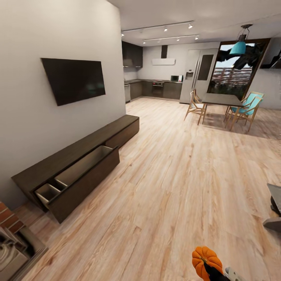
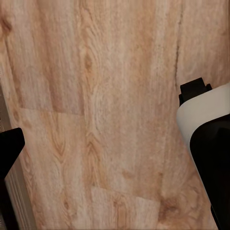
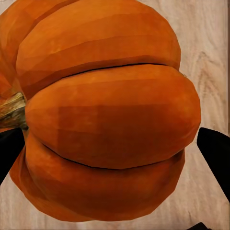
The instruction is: Place each of the two pumpkins and all three candles from the living room inside a cabinet in the living room (use any cabinet), then make sure every cabinet is closed, and position the cauldron so it is next to a table in the living room.
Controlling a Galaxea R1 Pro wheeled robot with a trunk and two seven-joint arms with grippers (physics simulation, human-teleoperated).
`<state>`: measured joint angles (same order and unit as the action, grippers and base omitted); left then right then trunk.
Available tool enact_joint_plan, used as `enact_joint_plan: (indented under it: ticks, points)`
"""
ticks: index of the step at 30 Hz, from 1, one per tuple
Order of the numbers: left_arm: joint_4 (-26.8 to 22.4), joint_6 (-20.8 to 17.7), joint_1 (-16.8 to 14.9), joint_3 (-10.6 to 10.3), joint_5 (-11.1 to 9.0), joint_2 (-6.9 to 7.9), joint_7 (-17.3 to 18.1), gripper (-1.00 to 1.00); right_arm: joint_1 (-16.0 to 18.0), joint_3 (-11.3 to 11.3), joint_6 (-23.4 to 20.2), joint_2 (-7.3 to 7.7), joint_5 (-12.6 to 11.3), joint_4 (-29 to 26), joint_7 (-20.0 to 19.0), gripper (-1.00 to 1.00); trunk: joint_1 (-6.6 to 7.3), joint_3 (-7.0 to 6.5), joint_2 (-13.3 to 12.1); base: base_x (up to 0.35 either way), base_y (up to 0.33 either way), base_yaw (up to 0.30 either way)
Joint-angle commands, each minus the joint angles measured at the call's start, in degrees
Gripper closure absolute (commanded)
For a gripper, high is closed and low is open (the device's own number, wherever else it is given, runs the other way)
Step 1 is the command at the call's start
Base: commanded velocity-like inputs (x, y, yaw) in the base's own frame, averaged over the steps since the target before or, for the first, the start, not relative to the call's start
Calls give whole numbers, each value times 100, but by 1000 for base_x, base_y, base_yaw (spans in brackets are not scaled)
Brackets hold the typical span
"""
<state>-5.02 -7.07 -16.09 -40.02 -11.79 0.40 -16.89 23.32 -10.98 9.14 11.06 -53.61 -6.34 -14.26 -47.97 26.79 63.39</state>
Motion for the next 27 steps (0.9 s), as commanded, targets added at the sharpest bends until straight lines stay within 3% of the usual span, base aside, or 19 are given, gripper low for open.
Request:
enact_joint_plan:
  ticks: [1, 16, 20, 27]
  points:
    - [-19, -40, 1, -49, -52, 4, -25, -100, 6, -45, 19, 1, -62, 8, -23, 100, 0, 6, 3, 0, 0, -164]
    - [-19, -40, 1, -49, -52, 4, -25, -100, 6, -45, 18, 1, -41, -5, -33, 100, 0, 6, 3, 0, 0, -164]
    - [-18, -50, 28, -14, -115, -96, -11, -100, 6, -40, 18, -6, 109, -21, -33, 100, 0, 6, 3, 0, 0, -164]
    - [-61, 38, 132, -8, -131, -133, 217, -100, 5, -44, 18, -11, 148, -27, -25, 100, 0, 6, 3, 0, 0, -164]
